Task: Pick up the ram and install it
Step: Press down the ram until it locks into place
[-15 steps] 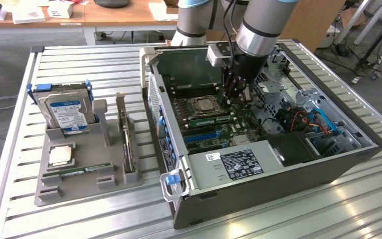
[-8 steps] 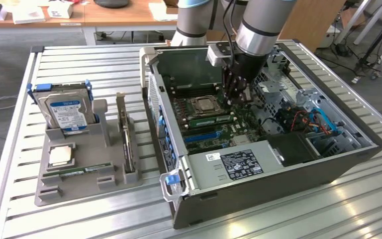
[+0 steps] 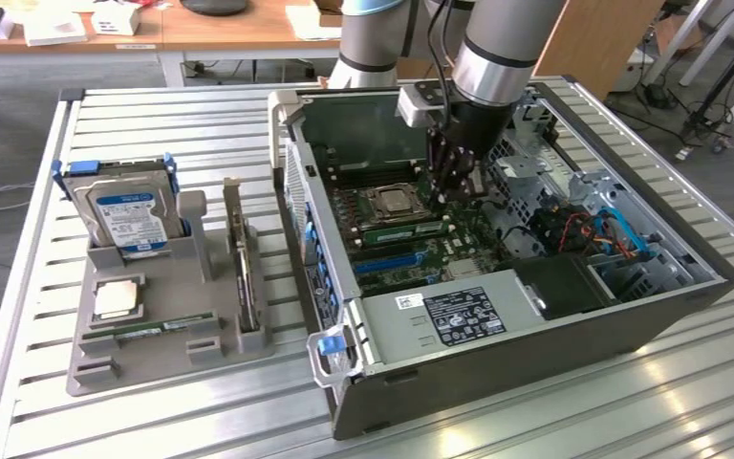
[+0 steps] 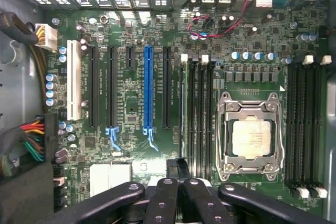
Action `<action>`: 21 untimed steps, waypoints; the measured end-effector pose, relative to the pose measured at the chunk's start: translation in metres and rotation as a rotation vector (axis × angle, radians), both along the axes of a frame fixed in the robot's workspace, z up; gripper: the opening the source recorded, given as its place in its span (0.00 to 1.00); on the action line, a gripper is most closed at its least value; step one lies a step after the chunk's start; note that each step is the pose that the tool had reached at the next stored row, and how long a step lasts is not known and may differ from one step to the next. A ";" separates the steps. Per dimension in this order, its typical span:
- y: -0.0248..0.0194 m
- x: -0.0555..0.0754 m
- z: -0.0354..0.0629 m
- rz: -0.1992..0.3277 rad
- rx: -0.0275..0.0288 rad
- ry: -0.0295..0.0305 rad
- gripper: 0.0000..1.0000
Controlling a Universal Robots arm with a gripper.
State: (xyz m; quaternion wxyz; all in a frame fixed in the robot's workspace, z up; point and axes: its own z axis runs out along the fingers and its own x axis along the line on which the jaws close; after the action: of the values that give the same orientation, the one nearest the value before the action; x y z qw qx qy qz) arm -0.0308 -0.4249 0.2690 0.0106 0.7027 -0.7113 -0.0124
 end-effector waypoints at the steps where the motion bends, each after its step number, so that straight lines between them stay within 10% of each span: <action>1: 0.0000 0.000 0.0000 0.000 -0.0001 0.0000 0.11; 21: 0.0002 -0.028 -0.0006 0.000 -0.0003 0.0000 0.11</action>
State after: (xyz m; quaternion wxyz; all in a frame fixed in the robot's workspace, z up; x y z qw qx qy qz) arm -0.0591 -0.4247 0.2684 0.0107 0.7027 -0.7113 -0.0124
